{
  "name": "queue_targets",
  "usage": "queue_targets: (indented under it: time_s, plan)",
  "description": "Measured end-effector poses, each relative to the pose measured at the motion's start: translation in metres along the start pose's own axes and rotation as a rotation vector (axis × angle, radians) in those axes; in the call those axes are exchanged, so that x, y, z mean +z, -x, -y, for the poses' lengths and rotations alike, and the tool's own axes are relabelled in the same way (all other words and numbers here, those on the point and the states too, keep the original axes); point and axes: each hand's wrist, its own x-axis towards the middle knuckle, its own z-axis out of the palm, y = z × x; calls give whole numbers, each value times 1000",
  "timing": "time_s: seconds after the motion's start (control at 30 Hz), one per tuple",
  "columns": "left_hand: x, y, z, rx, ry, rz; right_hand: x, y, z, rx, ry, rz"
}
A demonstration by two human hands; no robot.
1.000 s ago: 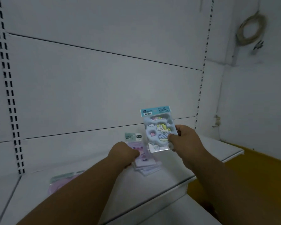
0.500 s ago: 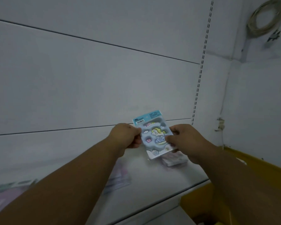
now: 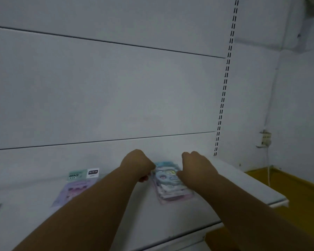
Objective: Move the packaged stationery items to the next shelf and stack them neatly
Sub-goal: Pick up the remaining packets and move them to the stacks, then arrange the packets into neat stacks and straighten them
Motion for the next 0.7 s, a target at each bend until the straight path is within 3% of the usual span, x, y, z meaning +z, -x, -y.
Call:
queue_targets:
  time_s: [0.2,0.33,0.7]
  plan:
    - [-39,24,20,185,-343,-237,-31,-2,40,-234,-149,-207]
    - [-98,62,65,251,-341,-381,-40,7,118,-359,-215,-246]
    - [-260,170,266,125,-424,-530,-13,81,349,-532,-351,-243]
